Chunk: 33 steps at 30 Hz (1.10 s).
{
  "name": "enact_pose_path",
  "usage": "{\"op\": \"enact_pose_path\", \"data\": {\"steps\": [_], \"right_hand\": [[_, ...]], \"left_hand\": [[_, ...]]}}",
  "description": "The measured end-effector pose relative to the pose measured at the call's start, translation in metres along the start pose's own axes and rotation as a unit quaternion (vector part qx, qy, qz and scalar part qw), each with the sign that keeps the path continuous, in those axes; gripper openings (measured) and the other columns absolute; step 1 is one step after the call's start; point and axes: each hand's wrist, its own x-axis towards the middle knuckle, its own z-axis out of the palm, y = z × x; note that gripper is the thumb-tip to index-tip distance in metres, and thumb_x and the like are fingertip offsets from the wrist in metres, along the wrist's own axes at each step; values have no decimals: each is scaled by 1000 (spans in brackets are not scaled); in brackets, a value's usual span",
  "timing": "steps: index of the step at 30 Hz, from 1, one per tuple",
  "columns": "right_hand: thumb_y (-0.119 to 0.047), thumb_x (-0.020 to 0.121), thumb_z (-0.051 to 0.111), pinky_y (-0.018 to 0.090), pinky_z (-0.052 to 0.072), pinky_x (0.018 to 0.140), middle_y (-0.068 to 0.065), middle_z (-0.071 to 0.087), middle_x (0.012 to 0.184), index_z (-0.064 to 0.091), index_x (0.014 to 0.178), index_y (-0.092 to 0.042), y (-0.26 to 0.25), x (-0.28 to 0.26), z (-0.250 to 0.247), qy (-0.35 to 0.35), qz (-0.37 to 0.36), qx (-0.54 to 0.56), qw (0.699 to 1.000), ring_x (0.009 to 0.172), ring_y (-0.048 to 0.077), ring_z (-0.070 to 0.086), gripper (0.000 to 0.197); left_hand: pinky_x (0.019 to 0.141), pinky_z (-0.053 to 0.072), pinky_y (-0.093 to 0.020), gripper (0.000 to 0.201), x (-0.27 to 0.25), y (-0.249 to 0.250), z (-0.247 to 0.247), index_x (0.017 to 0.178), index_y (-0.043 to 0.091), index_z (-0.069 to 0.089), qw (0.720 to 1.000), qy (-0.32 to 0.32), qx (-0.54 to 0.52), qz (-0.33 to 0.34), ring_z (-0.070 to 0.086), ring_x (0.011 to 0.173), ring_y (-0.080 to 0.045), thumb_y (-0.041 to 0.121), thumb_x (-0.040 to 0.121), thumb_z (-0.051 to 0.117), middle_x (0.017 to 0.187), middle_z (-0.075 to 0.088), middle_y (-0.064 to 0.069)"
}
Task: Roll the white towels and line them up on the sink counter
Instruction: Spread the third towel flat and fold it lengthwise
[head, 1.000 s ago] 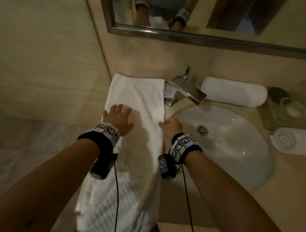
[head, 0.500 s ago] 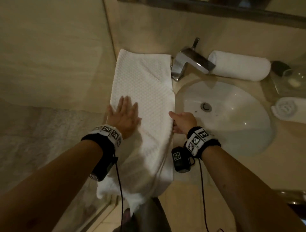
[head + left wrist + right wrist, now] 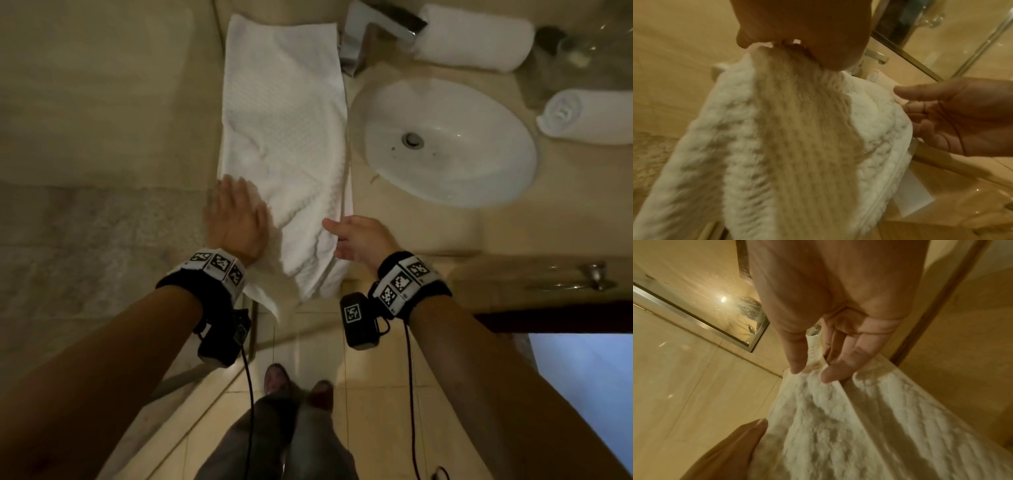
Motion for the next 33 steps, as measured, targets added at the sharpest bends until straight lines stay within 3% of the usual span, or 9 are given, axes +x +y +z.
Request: {"op": "enact_pose_path", "data": {"steps": [2, 5, 10, 15, 19, 23, 27, 30, 33], "right_hand": [[-26, 83, 76, 26, 55, 64, 10, 64, 99, 57, 114, -8, 4, -8, 1, 12, 7, 0, 1000, 78, 18, 63, 41], [-26, 84, 75, 25, 53, 65, 3, 62, 82, 59, 102, -9, 9, -17, 4, 11, 6, -47, 999, 71, 16, 61, 30], [-36, 81, 75, 39, 52, 92, 9, 67, 103, 58, 85, -10, 19, -26, 9, 19, -21, -150, 988, 98, 23, 64, 32], [-28, 76, 66, 41, 51, 86, 12, 55, 93, 42, 72, -16, 33, -29, 10, 30, -47, -78, 995, 88, 25, 57, 27], [-20, 85, 63, 36, 46, 73, 10, 56, 84, 52, 79, -14, 38, -38, 0, 72, -91, -35, 993, 79, 22, 54, 13], [-30, 94, 55, 33, 47, 70, 12, 62, 83, 61, 80, -6, 38, -38, -12, 107, -75, -252, 959, 78, 26, 59, 28], [-36, 96, 51, 30, 40, 57, 10, 60, 74, 61, 67, -10, 41, -42, -13, 91, -57, -352, 930, 70, 25, 57, 41], [-38, 94, 54, 35, 49, 77, 15, 70, 96, 72, 93, -4, 45, -37, -18, 110, -59, -318, 940, 92, 30, 64, 38], [-37, 90, 63, 28, 44, 80, 4, 69, 106, 72, 100, -12, 49, -33, -23, 98, -45, -242, 964, 99, 22, 62, 28]], "left_hand": [[108, 26, -53, 64, -15, -5, -4, 143, 3, 32, 998, 37, 15, -39, 20, 139, -43, 41, 94, 47, 150, 22, -30], [94, 38, -49, 64, -31, -7, -13, 129, 0, 43, 990, 82, -14, -116, 34, 125, -43, 43, 84, 58, 135, 37, -27], [95, 41, -41, 71, -37, -16, -16, 133, -7, 38, 959, -5, -162, -233, 46, 121, -42, 42, 87, 60, 132, 47, -28], [82, 46, -38, 42, -33, -25, -25, 115, -4, 56, 984, -37, -79, -154, 57, 107, -39, 33, 96, 48, 117, 61, -22], [74, 45, -35, 27, -24, -32, -37, 103, -1, 63, 993, -52, -50, -98, 62, 97, -35, 21, 92, 52, 103, 67, -17], [67, 45, -33, 53, -33, -32, -33, 104, -7, 64, 985, -75, -74, -133, 64, 91, -35, 43, 87, 59, 101, 67, -21], [56, 36, -29, 42, -43, -24, -21, 80, -1, 64, 985, -66, -74, -140, 59, 72, -29, 40, 89, 60, 80, 62, -18], [60, 37, -30, 31, -45, -21, -20, 75, 4, 58, 988, -50, -85, -116, 57, 73, -29, 30, 92, 56, 77, 58, -14], [64, 41, -36, 22, -45, -26, -21, 81, 4, 59, 968, -55, -204, -135, 53, 76, -26, 25, 86, 60, 80, 56, -13]]}}
